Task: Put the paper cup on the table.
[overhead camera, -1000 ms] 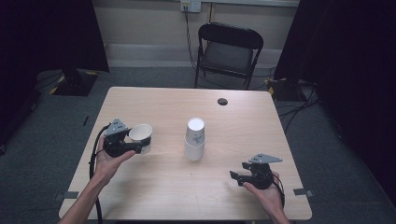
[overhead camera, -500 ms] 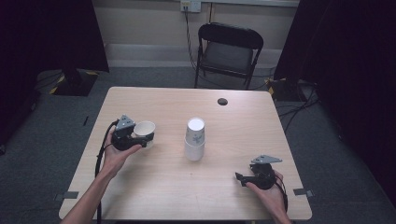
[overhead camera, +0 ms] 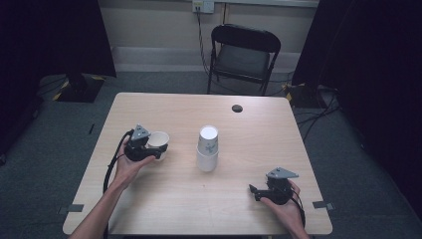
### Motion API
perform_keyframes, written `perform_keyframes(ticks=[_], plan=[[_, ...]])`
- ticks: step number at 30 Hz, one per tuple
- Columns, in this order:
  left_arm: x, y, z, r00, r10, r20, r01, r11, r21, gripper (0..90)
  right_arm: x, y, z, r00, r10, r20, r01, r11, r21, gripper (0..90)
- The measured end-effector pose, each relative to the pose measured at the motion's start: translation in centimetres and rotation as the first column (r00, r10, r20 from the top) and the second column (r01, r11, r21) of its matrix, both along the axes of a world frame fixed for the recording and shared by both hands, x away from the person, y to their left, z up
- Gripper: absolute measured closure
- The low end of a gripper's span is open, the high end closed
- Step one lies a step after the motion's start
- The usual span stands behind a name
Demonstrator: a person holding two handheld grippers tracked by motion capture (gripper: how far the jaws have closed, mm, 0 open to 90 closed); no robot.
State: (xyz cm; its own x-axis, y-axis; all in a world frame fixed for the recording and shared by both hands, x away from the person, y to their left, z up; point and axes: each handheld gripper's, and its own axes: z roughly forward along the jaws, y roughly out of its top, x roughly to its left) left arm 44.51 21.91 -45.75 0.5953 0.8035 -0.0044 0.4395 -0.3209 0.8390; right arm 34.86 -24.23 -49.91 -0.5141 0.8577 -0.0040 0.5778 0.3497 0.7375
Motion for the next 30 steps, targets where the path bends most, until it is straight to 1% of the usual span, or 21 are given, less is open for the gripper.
perform_keyframes(ticks=[8,10,12,13,14,15,16,17,19,20,23,24,25,26,28,29,30], plan=[[0.2,0.0,-0.5,0.9998,0.002,-0.018,-0.003,0.9999,-0.013,28.1,0.0,0.0,0.0,1.0000,-0.002,0.000,0.002,1.000,0.000,16.4],[0.2,-0.1,-0.7,0.9999,0.010,-0.005,-0.010,0.9996,-0.024,26.9,0.0,0.0,0.0,1.0000,-0.002,0.000,0.002,1.000,0.000,16.4],[0.2,0.0,-0.9,0.9999,0.013,-0.005,-0.014,0.9990,-0.043,26.4,0.0,0.0,0.0,1.0000,-0.002,0.000,0.002,1.000,0.000,16.4],[0.0,0.0,-1.1,0.9999,0.004,-0.014,-0.005,0.9996,-0.027,25.6,0.0,0.0,0.0,1.0000,-0.002,0.000,0.002,1.000,0.000,16.4],[-0.1,0.0,-1.2,0.9996,0.010,-0.028,-0.011,0.9994,-0.032,25.3,0.0,0.0,0.0,1.0000,-0.002,0.000,0.002,1.000,0.001,16.4],[-0.1,0.0,-1.2,0.9996,0.010,-0.028,-0.011,0.9994,-0.032,24.8,0.0,0.0,0.0,1.0000,-0.002,0.000,0.002,1.000,0.001,16.4],[-0.1,0.2,-1.2,0.9988,0.015,-0.048,-0.016,0.9996,-0.023,24.8,0.0,0.0,0.0,1.0000,-0.003,0.000,0.003,1.000,0.001,16.4],[-0.2,0.4,-1.3,0.9979,0.027,-0.059,-0.029,0.9989,-0.036,22.9,0.0,0.0,0.0,1.0000,-0.003,0.000,0.003,1.000,0.000,16.4],[-0.1,0.7,-1.6,0.9950,0.035,-0.093,-0.040,0.9981,-0.046,18.4,0.0,0.0,0.0,1.0000,-0.004,0.000,0.004,1.000,0.000,16.4],[-0.1,0.9,-1.7,0.9931,0.044,-0.109,-0.051,0.9970,-0.058,15.6,0.0,0.0,0.0,1.0000,-0.005,0.000,0.005,1.000,0.000,16.5],[0.0,0.9,-1.6,0.9911,0.072,-0.113,-0.077,0.9959,-0.047,15.9,0.0,0.1,0.0,1.0000,-0.009,-0.001,0.009,1.000,0.000,16.5],[0.0,0.9,-1.6,0.9903,0.075,-0.117,-0.082,0.9952,-0.053,15.9,0.0,0.1,0.0,1.0000,-0.009,-0.001,0.009,1.000,0.000,16.5],[-0.2,0.8,-1.5,0.9903,0.057,-0.127,-0.063,0.9969,-0.046,15.9,0.0,0.1,0.0,1.0000,-0.009,-0.001,0.009,1.000,0.000,16.5],[-0.3,0.9,-1.5,0.9912,0.049,-0.123,-0.054,0.9978,-0.038,15.9,0.0,0.1,0.0,1.0000,-0.009,-0.001,0.009,1.000,0.000,16.5],[-0.4,0.8,-1.4,0.9903,0.053,-0.129,-0.058,0.9978,-0.033,15.8,0.0,0.1,0.0,1.0000,-0.009,0.000,0.009,1.000,0.001,16.5],[-0.6,0.9,-1.1,0.9898,0.060,-0.129,-0.063,0.9978,-0.021,15.9,0.0,0.1,0.0,1.0000,-0.009,0.000,0.009,1.000,0.000,16.5],[-0.6,0.9,-1.1,0.9898,0.060,-0.129,-0.063,0.9978,-0.021,15.9,0.0,0.1,0.0,1.0000,-0.009,0.000,0.009,1.000,0.000,16.5]])
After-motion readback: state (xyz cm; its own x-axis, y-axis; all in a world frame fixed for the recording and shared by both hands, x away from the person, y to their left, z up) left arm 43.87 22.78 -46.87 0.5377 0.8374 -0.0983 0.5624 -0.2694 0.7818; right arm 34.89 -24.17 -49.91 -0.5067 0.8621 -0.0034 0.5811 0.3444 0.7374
